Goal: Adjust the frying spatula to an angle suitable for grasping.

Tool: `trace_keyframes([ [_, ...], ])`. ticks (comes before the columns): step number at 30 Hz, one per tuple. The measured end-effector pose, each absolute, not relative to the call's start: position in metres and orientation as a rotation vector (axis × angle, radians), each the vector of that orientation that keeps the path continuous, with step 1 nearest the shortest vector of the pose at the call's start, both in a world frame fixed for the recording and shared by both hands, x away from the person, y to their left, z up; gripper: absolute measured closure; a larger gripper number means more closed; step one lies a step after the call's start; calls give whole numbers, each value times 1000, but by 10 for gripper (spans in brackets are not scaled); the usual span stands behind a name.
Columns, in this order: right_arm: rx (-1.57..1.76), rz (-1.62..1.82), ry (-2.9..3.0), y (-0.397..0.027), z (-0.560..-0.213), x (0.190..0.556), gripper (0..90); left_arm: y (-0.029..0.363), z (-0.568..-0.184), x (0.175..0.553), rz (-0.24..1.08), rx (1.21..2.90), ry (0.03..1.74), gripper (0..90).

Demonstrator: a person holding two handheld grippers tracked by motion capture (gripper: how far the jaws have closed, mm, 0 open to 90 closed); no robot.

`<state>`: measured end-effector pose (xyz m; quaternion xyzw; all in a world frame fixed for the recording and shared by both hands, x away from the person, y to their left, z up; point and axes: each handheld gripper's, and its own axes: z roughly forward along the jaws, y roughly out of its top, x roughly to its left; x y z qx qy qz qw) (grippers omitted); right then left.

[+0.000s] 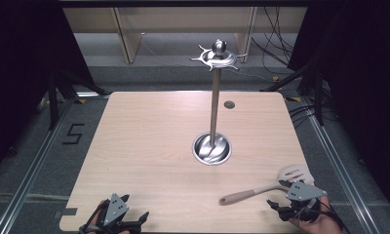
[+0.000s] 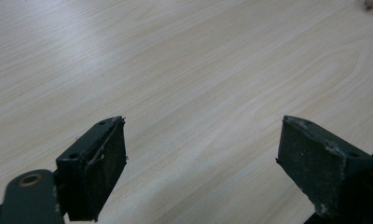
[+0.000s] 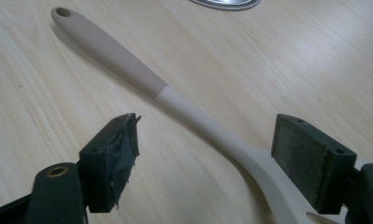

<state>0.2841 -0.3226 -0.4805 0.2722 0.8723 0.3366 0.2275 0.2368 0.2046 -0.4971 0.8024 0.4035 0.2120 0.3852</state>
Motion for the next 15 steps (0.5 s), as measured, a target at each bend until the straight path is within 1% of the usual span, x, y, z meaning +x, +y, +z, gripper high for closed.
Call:
trace_keyframes([
  [10,700,903,2431,-321,-479,288,254,204,-498,236,540,2035,1035,148],
  [13,687,897,2439,-320,-478,290,271,204,-497,236,541,2038,1037,148],
  [15,653,881,2466,-318,-477,293,307,204,-497,236,539,2040,1039,148],
])
